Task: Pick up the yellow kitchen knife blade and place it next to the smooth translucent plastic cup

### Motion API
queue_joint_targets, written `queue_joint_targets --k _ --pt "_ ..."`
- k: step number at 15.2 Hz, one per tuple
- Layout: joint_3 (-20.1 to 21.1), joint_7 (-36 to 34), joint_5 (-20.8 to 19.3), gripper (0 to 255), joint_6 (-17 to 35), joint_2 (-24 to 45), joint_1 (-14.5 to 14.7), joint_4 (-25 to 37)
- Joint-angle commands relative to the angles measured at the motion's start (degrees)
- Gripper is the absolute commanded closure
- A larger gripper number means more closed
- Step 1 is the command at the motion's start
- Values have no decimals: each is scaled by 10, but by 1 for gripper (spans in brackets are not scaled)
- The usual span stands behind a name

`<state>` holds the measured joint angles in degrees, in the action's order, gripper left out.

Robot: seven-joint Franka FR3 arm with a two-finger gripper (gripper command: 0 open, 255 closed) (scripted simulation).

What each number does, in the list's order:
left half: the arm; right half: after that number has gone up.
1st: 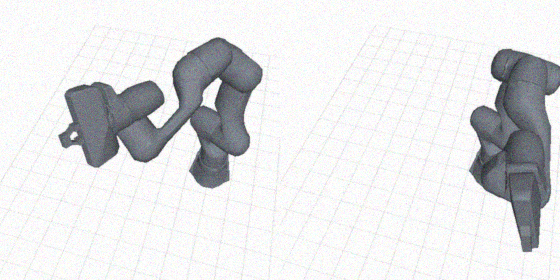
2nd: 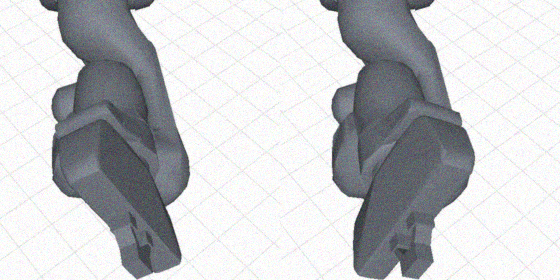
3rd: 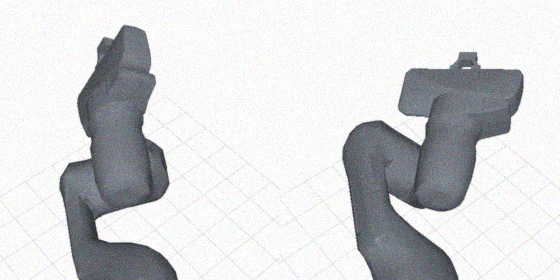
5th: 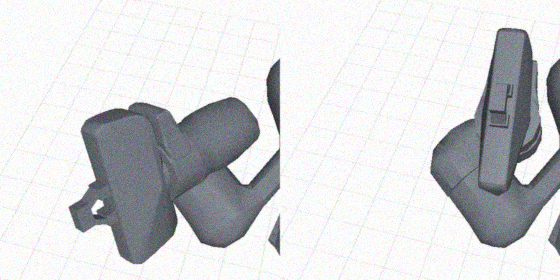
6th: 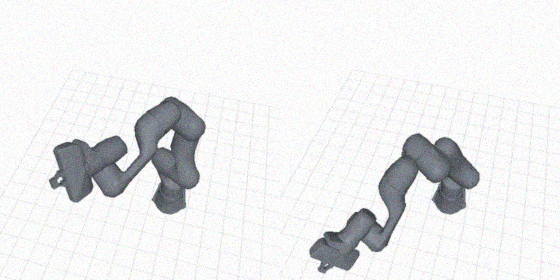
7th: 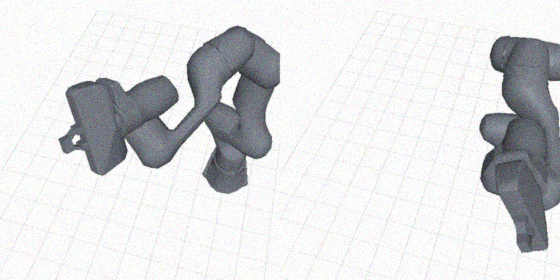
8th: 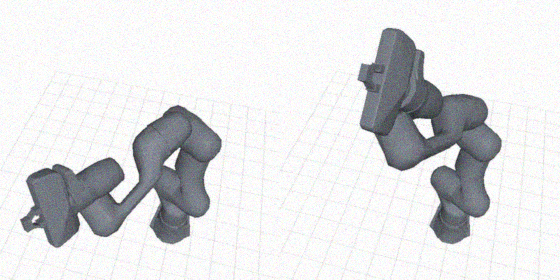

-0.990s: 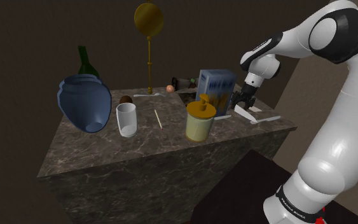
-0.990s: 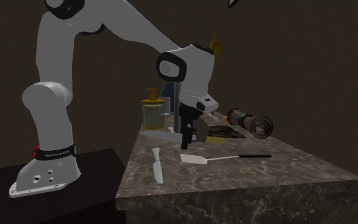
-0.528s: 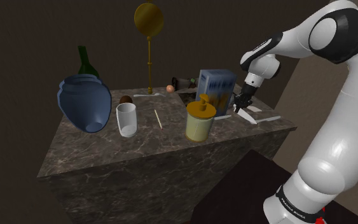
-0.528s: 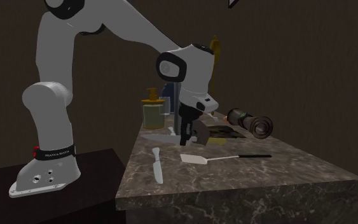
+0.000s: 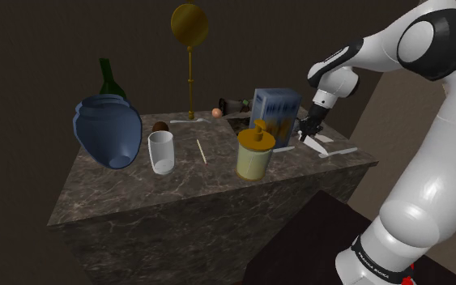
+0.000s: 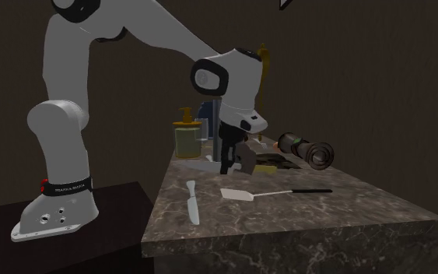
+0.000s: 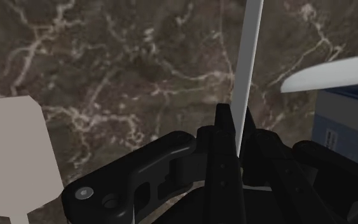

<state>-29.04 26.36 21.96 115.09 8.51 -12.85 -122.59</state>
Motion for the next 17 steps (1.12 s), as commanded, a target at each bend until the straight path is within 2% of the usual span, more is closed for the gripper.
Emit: queue_joint_targets --k 1,17 --pt "-1 -8 -6 255 -10 -9 1 4" --pt "-5 -61 -50 255 -112 -71 5 63"
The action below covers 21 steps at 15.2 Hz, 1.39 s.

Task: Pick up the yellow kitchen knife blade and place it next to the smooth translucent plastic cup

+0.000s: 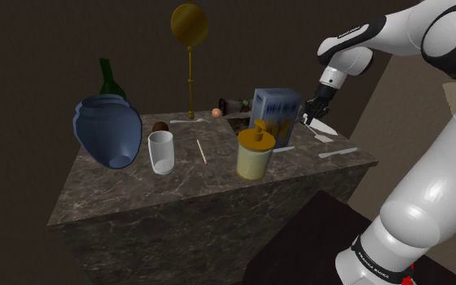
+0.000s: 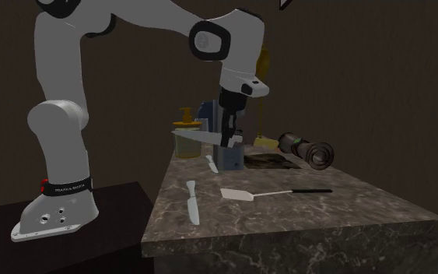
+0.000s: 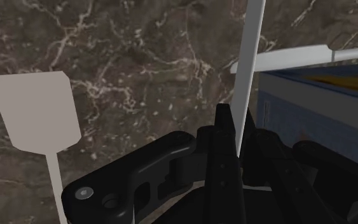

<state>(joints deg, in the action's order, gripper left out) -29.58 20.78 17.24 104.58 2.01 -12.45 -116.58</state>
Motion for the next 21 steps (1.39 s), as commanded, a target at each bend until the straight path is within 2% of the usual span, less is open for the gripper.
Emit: queue_joint_targets --k 1,21 --pt "1 -8 -5 255 -14 -9 1 7" --pt "1 -52 -23 255 -152 -37 1 128"
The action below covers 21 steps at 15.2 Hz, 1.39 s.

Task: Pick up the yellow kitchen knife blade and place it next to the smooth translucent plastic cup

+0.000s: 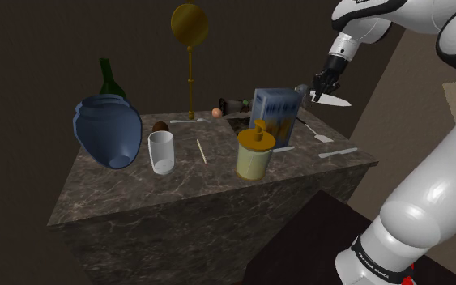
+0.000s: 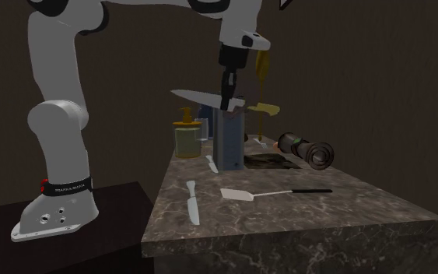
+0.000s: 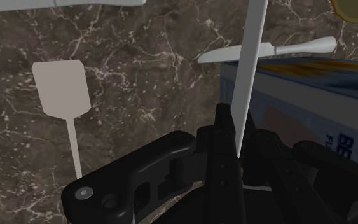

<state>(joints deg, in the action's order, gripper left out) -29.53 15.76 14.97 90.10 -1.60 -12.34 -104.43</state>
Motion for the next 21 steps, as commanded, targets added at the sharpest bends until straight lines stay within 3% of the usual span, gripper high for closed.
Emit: queue_joint_targets --k 1,11,21 --pt "8 -17 -3 255 0 -13 7 -7" --pt "97 -161 2 255 64 -96 70 -105" --pt "186 -291 32 255 123 -112 129 -136"
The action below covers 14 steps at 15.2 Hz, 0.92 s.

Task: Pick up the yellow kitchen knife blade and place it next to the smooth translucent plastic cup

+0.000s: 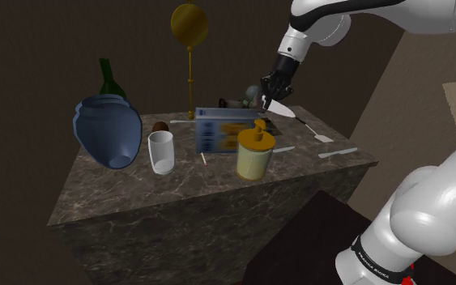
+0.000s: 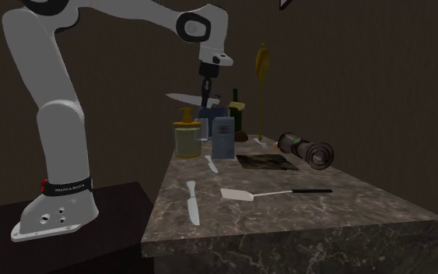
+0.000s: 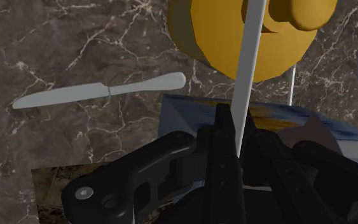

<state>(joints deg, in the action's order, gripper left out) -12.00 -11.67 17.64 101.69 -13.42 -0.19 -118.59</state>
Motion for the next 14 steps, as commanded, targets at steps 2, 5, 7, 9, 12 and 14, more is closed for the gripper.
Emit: queue_joint_targets --k 2,5,7,9,12,14 --pt "28 -41 12 255 18 11 20 8" --pt "53 -78 21 255 34 22 38 15" --pt "69 -102 26 255 45 32 50 23" --pt "84 -126 30 255 55 44 62 35" --pt "107 -163 34 255 69 67 80 56" --pt "122 -188 34 255 78 85 92 75"
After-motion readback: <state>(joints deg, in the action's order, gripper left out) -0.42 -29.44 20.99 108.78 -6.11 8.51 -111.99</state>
